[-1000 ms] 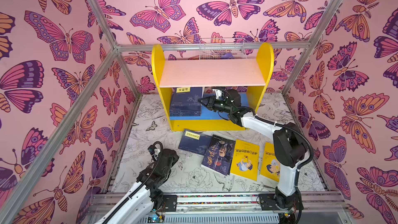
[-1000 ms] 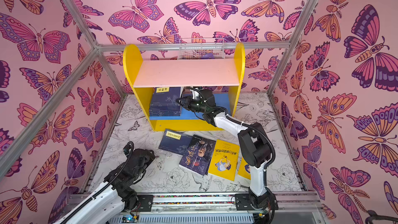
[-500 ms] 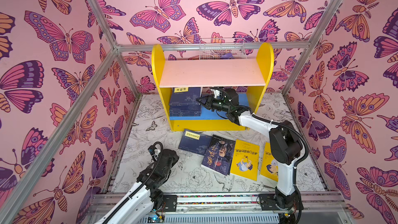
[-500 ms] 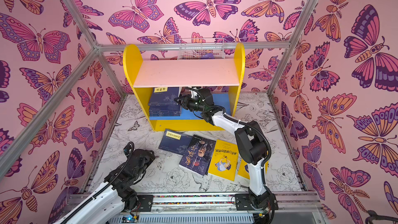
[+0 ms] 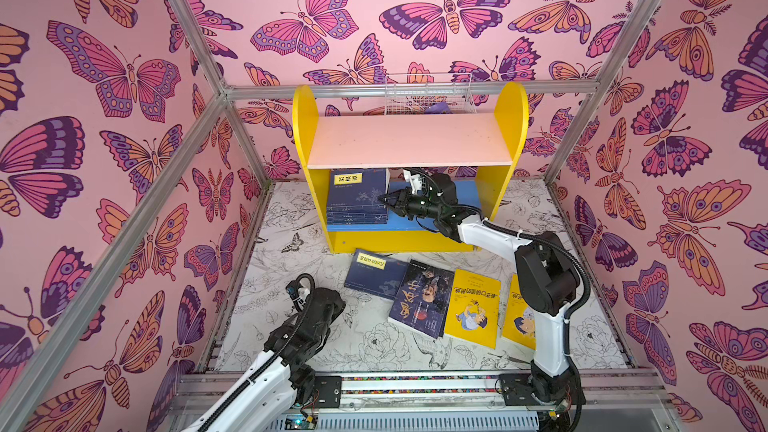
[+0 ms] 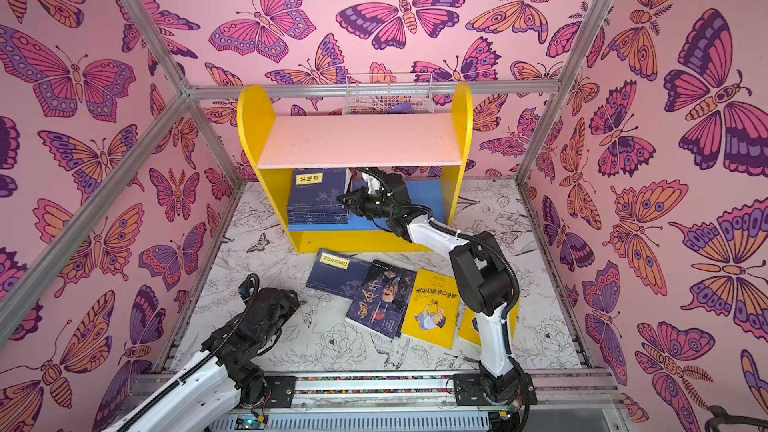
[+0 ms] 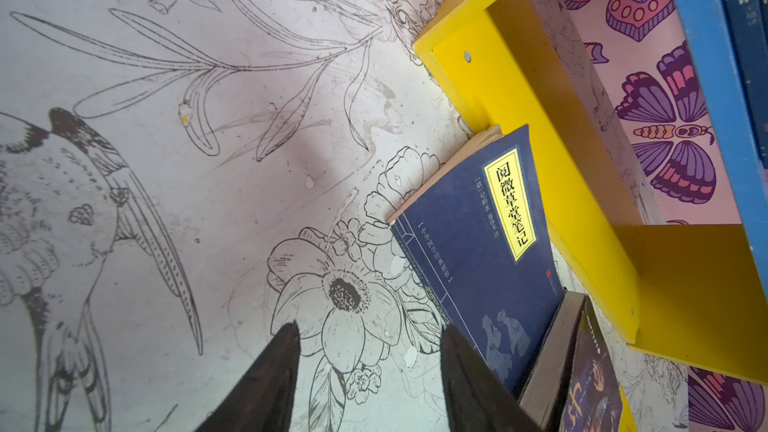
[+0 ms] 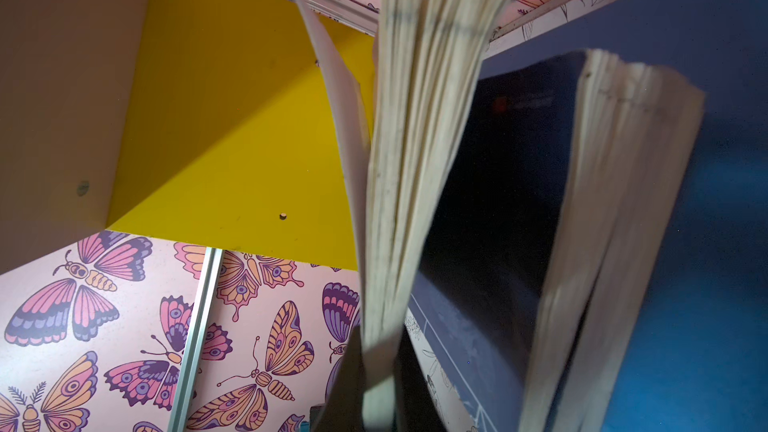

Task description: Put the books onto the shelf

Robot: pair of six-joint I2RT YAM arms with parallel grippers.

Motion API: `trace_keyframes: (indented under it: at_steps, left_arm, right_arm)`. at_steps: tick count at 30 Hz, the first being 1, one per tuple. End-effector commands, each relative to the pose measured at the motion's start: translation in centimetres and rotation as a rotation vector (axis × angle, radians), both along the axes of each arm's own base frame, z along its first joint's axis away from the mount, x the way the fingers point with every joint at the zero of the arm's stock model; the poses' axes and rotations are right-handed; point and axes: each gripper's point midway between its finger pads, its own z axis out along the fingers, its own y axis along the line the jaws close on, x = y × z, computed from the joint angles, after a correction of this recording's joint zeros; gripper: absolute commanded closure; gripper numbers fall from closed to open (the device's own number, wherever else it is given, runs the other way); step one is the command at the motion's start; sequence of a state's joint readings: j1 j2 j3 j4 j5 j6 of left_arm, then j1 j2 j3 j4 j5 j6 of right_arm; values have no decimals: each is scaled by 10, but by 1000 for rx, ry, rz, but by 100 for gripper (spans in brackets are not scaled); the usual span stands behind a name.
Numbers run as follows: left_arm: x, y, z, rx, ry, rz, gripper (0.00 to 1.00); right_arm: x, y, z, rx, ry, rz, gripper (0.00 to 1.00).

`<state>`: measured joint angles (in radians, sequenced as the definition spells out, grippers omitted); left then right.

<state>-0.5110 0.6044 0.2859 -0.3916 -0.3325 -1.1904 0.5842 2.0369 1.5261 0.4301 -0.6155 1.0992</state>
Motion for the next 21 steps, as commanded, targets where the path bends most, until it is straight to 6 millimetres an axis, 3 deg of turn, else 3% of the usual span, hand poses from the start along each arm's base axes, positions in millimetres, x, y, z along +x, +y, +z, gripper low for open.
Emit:
trace_keyframes:
  at_steps: [1,21]
  left_arm:
    - [-7,4,-12,24,39,-3,43]
    - [-7,4,-15,24,47,0,43]
  right_arm:
    - [0,8,9,14,-27,16,100]
    - [-11,7,8,-5,-6,39,100]
